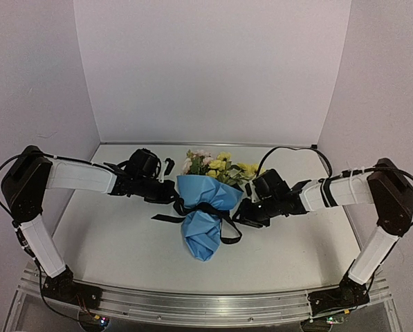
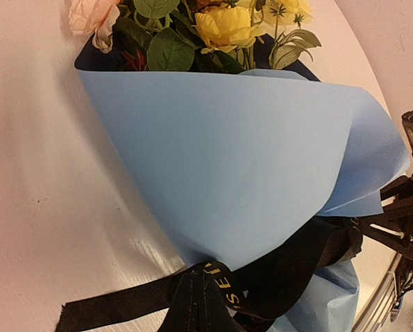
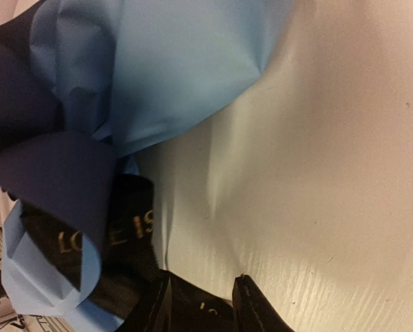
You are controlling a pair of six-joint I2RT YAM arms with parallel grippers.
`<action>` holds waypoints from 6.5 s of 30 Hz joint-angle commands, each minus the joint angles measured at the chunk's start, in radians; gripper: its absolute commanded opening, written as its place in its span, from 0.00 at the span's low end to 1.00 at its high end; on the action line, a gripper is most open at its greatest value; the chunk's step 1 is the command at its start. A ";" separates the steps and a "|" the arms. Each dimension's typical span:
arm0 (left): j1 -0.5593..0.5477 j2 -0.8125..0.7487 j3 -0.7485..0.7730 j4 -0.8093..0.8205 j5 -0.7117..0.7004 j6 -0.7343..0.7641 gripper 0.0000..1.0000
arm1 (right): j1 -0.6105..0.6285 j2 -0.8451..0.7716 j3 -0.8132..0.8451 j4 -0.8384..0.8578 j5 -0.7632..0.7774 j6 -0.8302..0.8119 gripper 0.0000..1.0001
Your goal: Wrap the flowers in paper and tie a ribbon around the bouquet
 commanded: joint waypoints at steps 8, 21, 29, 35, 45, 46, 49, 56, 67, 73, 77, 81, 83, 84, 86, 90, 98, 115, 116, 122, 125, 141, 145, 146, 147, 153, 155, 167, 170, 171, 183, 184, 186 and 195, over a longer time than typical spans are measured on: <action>0.000 -0.039 0.035 0.008 0.010 0.008 0.00 | 0.059 -0.001 0.084 -0.041 0.056 -0.073 0.34; 0.000 -0.038 0.030 0.011 0.015 0.005 0.00 | 0.155 -0.013 0.060 -0.083 0.173 -0.074 0.46; 0.000 -0.033 0.037 0.009 0.019 0.007 0.00 | 0.206 -0.007 0.110 -0.198 0.428 -0.096 0.43; 0.000 -0.035 0.038 0.007 0.018 0.010 0.00 | 0.226 0.003 0.145 -0.220 0.445 -0.102 0.08; 0.000 -0.035 0.035 0.015 0.023 0.010 0.00 | 0.241 -0.095 0.169 -0.302 0.371 -0.115 0.09; 0.000 -0.035 0.033 0.017 0.024 0.010 0.00 | 0.241 -0.089 0.160 -0.303 0.386 -0.121 0.21; 0.000 -0.032 0.035 0.019 0.027 0.010 0.00 | 0.242 -0.047 0.155 -0.302 0.405 -0.151 0.40; 0.000 -0.032 0.040 0.015 0.027 0.014 0.00 | 0.251 0.059 0.165 -0.259 0.501 -0.181 0.49; 0.000 -0.028 0.046 0.015 0.032 0.018 0.00 | 0.250 0.122 0.194 -0.201 0.626 -0.204 0.08; 0.000 -0.026 0.049 0.009 0.040 0.028 0.00 | 0.251 -0.010 0.212 -0.310 0.518 -0.215 0.00; 0.000 -0.018 0.055 0.010 0.052 0.031 0.00 | 0.251 -0.084 0.267 -0.410 0.382 -0.214 0.00; 0.000 -0.014 0.061 0.009 0.055 0.032 0.00 | 0.251 -0.109 0.322 -0.463 0.242 -0.213 0.00; 0.000 -0.011 0.062 0.008 0.058 0.033 0.00 | 0.251 -0.098 0.352 -0.468 0.158 -0.203 0.00; 0.000 -0.010 0.063 0.008 0.060 0.032 0.00 | 0.251 -0.087 0.369 -0.468 0.122 -0.192 0.00; 0.000 -0.007 0.065 0.007 0.064 0.033 0.00 | 0.250 -0.054 0.413 -0.467 0.057 -0.168 0.00; 0.000 -0.004 0.070 0.004 0.068 0.035 0.00 | 0.251 0.027 0.518 -0.465 -0.012 -0.115 0.00; 0.000 0.002 0.068 0.003 0.076 0.037 0.00 | 0.251 0.141 0.588 -0.473 0.018 -0.050 0.11; 0.000 0.014 0.078 0.010 0.086 0.040 0.00 | 0.254 0.006 0.439 -0.517 0.257 -0.017 0.74; 0.000 0.015 0.077 0.010 0.086 0.040 0.00 | 0.254 -0.003 0.423 -0.516 0.274 -0.018 0.76; 0.000 0.020 0.083 0.012 0.090 0.039 0.00 | 0.252 -0.029 0.333 -0.447 0.304 -0.006 0.77; 0.000 0.020 0.085 0.010 0.088 0.040 0.00 | 0.253 -0.016 0.309 -0.428 0.322 0.010 0.63; 0.000 0.011 0.078 0.011 0.085 0.039 0.00 | 0.015 -0.022 -0.027 0.125 0.013 0.325 0.50; 0.000 0.008 0.073 0.011 0.084 0.036 0.00 | -0.027 0.043 -0.116 0.384 -0.096 0.459 0.51; 0.000 0.009 0.073 0.012 0.084 0.035 0.00 | -0.035 0.064 -0.126 0.441 -0.124 0.491 0.51; 0.000 0.010 0.074 0.010 0.086 0.034 0.00 | -0.038 0.088 -0.133 0.489 -0.145 0.520 0.50; 0.000 0.013 0.083 0.000 0.083 0.036 0.00 | -0.046 0.192 -0.187 0.751 -0.209 0.670 0.47; 0.000 0.011 0.081 -0.002 0.082 0.035 0.00 | -0.052 0.218 -0.222 0.846 -0.222 0.725 0.45; 0.000 0.012 0.081 -0.006 0.082 0.034 0.00 | -0.057 0.207 -0.317 1.010 -0.204 0.826 0.27; 0.000 0.010 0.080 -0.005 0.082 0.034 0.00 | -0.057 0.206 -0.313 1.015 -0.206 0.832 0.14; 0.000 0.009 0.079 -0.004 0.082 0.034 0.00 | -0.057 0.207 -0.313 1.017 -0.206 0.835 0.09; 0.000 -0.013 0.053 0.007 0.078 0.027 0.00 | -0.066 0.126 -0.394 1.013 -0.138 0.829 0.00; 0.000 -0.014 0.050 0.010 0.079 0.025 0.00 | -0.067 0.122 -0.401 1.009 -0.134 0.827 0.00; 0.000 -0.013 0.049 0.014 0.086 0.022 0.00 | -0.066 0.119 -0.407 0.998 -0.129 0.819 0.00; 0.000 -0.020 0.042 0.026 0.089 0.020 0.04 | -0.068 0.084 -0.384 0.887 -0.132 0.764 0.01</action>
